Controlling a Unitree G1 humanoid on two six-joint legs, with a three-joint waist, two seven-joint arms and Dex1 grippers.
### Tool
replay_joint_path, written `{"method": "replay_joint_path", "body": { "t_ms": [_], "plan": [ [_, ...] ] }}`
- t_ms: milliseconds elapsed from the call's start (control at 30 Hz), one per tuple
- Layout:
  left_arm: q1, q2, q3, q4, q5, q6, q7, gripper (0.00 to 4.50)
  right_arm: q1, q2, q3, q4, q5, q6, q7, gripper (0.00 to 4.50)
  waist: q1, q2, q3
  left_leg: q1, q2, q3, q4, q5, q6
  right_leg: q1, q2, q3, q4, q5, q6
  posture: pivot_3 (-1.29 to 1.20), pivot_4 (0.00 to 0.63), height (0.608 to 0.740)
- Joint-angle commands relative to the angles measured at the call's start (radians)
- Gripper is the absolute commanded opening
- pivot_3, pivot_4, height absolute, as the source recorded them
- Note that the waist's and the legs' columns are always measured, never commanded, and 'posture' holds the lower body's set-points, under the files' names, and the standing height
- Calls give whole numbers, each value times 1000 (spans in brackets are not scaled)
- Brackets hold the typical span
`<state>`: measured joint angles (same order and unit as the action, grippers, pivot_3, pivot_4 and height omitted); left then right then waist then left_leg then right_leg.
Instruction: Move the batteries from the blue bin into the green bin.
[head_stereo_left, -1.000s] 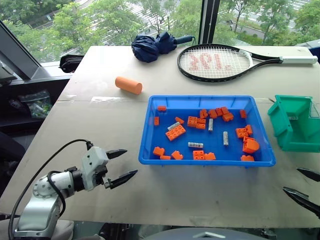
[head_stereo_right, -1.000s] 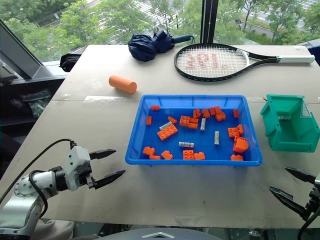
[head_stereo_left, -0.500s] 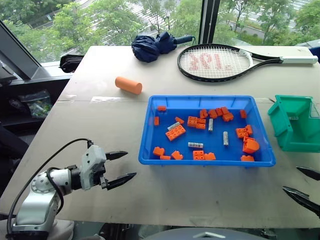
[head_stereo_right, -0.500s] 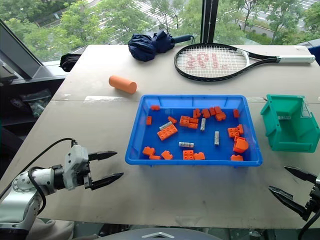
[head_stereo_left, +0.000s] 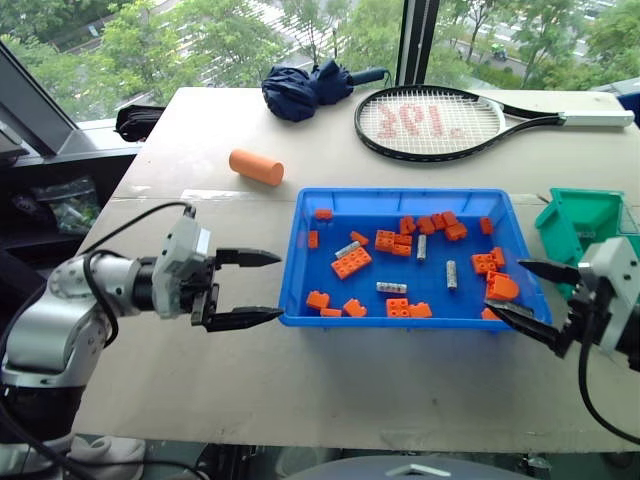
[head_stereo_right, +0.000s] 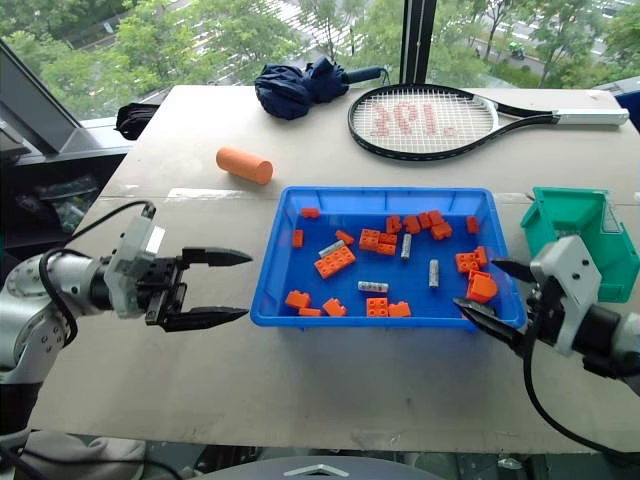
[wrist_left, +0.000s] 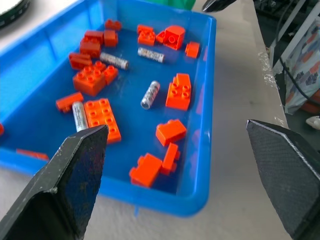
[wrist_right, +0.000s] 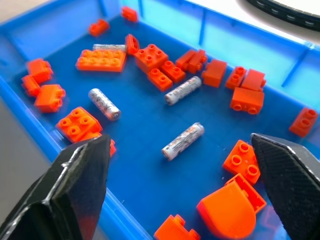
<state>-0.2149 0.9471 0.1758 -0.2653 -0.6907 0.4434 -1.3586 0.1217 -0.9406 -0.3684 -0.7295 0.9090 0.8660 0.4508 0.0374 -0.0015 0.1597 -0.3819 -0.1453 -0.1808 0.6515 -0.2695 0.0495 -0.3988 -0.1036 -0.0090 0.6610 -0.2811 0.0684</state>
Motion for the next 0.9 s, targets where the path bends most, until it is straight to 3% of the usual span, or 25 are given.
{"method": "replay_joint_path", "body": {
  "t_ms": [33,200,367,500,667,800,900],
  "plan": [
    [-80,27,-15,-30,2,17,1,4473,-204,56,130,38,43,229,-226,4500,-4,-3,1,0,0,0,0,0,0,0,0,0,0,0,0,0,150,740],
    [-166,46,-48,-56,11,50,16,4473,-417,200,267,114,28,428,-369,4500,-25,-5,2,-3,0,0,0,0,0,-4,0,0,0,0,0,0,150,740],
    [-208,56,-54,-69,9,78,26,4473,-482,261,360,125,-18,518,-387,4500,-31,-5,2,-4,0,0,0,0,0,-5,0,0,2,0,0,0,150,740],
    [-210,58,-52,-84,7,85,31,4500,-490,269,410,131,-65,542,-376,2791,-33,-5,2,-4,0,0,2,0,0,-5,0,0,4,0,0,0,150,740],
    [-203,58,-53,-84,18,75,28,4500,-509,273,458,147,-144,536,-363,122,-37,-5,2,-3,0,0,3,1,-1,-5,0,1,6,1,1,0,150,740],
    [-206,56,-52,-76,23,69,21,4500,-518,293,439,144,-179,546,-360,19,-39,-5,2,-2,0,0,3,1,-2,-5,0,1,8,1,1,0,150,740],
    [-215,45,-56,-70,20,63,19,4500,-546,322,323,112,-161,594,-360,19,-40,-5,2,-2,0,0,3,2,-2,-6,0,1,9,1,1,0,150,740]
  ]
}}
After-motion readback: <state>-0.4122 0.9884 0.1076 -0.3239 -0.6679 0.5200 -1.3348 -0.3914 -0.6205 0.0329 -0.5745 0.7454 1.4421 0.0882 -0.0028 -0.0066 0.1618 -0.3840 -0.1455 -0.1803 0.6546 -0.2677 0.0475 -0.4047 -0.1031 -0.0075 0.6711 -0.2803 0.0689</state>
